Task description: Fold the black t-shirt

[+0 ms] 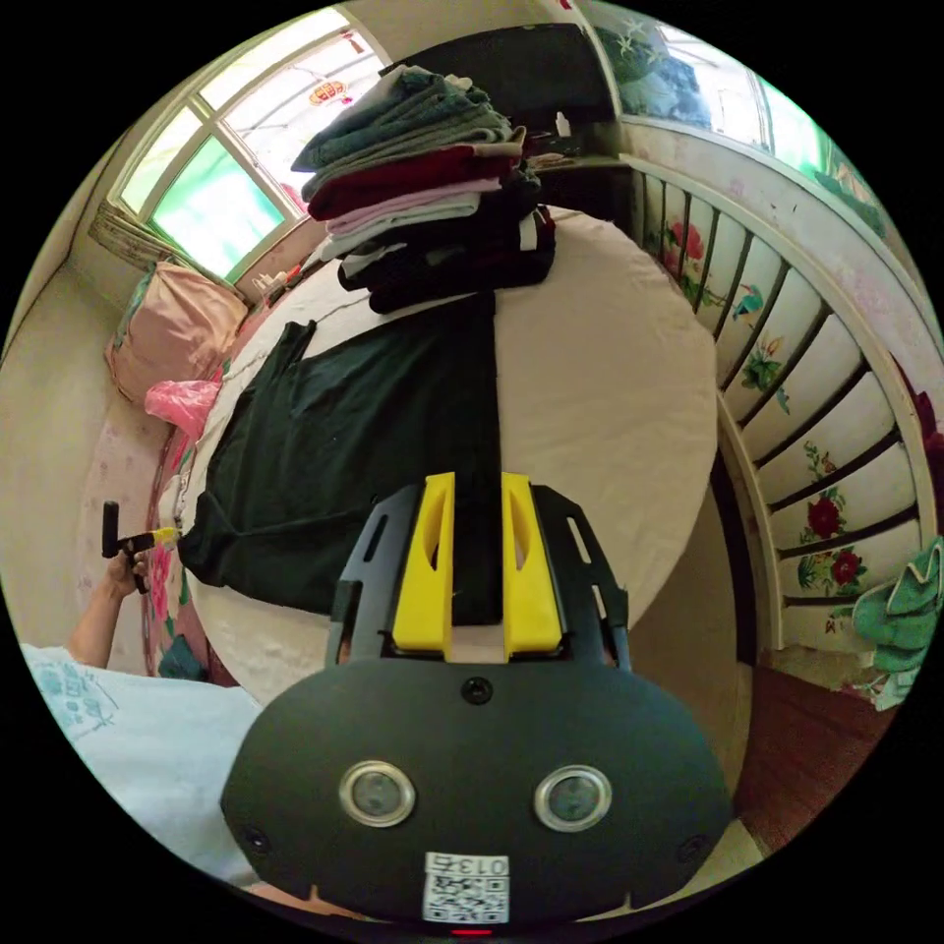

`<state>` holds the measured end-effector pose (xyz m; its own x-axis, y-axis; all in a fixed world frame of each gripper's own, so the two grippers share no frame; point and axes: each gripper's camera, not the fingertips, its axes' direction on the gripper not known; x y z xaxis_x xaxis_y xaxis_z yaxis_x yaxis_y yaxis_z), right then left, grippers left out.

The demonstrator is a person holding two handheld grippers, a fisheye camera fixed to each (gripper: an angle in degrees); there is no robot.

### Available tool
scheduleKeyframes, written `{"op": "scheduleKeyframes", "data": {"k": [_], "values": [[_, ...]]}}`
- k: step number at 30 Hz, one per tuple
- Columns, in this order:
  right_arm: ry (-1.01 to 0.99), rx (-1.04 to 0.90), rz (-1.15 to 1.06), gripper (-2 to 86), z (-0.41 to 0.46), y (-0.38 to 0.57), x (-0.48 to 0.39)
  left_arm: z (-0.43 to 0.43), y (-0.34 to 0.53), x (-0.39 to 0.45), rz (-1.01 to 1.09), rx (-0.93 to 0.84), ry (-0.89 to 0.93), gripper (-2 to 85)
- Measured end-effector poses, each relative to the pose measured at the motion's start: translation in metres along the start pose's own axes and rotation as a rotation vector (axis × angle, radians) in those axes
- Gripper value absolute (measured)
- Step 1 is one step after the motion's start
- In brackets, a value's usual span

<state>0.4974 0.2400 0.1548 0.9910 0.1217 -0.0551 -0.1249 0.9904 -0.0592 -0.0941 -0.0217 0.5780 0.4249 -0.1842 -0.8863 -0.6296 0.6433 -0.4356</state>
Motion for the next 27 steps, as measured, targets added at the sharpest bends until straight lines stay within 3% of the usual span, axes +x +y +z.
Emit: {"op": "scheduleKeyframes", "data": {"k": [10, 18, 27], "values": [[0.053, -0.158, -0.227, 11.0, 0.022, 0.04, -0.029, 0.064, 0.022, 0.071, 0.223, -0.155, -0.241, 16.4], [0.164, -0.261, -0.34, 9.4, 0.045, 0.02, -0.054, 0.086, -0.003, 0.086, 0.243, -0.26, -0.286, 5.9], [0.189, -0.172, -0.401, 2.4, 0.025, 0.012, -0.083, 0.054, 0.002, 0.104, 0.245, -0.164, -0.283, 1.1]]}}
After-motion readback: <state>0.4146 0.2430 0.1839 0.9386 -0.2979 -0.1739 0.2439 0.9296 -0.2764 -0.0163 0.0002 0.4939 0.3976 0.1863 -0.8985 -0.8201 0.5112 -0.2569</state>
